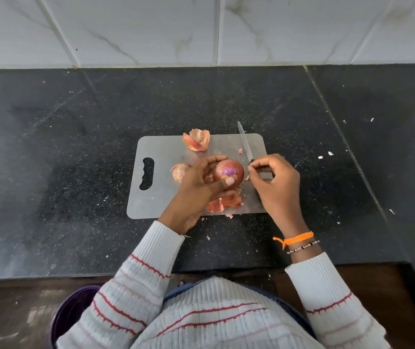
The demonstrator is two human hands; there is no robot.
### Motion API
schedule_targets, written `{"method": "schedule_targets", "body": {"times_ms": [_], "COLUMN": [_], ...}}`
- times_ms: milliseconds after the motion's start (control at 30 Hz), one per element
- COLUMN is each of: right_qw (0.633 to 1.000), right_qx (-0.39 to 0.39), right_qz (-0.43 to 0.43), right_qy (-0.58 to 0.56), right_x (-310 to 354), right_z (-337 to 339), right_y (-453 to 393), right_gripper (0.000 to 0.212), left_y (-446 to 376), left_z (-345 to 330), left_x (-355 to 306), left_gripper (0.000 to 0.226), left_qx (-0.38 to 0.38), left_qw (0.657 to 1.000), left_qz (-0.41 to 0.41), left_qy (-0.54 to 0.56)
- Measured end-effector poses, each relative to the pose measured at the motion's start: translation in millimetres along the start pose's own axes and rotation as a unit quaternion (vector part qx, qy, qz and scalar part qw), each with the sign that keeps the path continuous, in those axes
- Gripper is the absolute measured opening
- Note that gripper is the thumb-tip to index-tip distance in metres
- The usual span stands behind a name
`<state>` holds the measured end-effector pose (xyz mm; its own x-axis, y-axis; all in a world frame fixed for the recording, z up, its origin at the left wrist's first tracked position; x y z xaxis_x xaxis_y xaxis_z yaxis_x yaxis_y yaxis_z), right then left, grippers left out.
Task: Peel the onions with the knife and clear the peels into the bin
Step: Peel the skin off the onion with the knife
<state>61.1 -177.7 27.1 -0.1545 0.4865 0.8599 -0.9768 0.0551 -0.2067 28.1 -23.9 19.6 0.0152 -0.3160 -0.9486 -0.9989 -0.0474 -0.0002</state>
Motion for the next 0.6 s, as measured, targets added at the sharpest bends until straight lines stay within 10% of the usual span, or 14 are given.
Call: {"method": "schedule_targets", "body": {"times_ms": [600], "right_qw": [0.995], "right_qx": [0.046], "right_qz": [-0.017], "right_qy": [-0.090], "right_x": [12.8], "right_z": [-5.3], "right_y": [8.2], "right_gripper": [0.009], "left_y": [1.9], "left_z": [0.8], "left_x": [-0.1], "left_gripper": [0.040], "left_qx": [0.000], "left_qw": [0.999], "left_qz": [0.001], "left_qy": [0.032]}}
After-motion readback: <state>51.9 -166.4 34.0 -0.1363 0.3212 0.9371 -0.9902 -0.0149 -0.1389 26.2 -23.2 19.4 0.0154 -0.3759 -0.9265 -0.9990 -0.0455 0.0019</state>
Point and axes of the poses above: each hand's wrist, its own y-axis away from the middle knuckle, its own z-axis out of the back of the hand, x = y × z, the point moved 3 cm from there along -y, towards the middle knuckle, and after that the axes turned 14 degrees about -z, right-handed, at the moved point
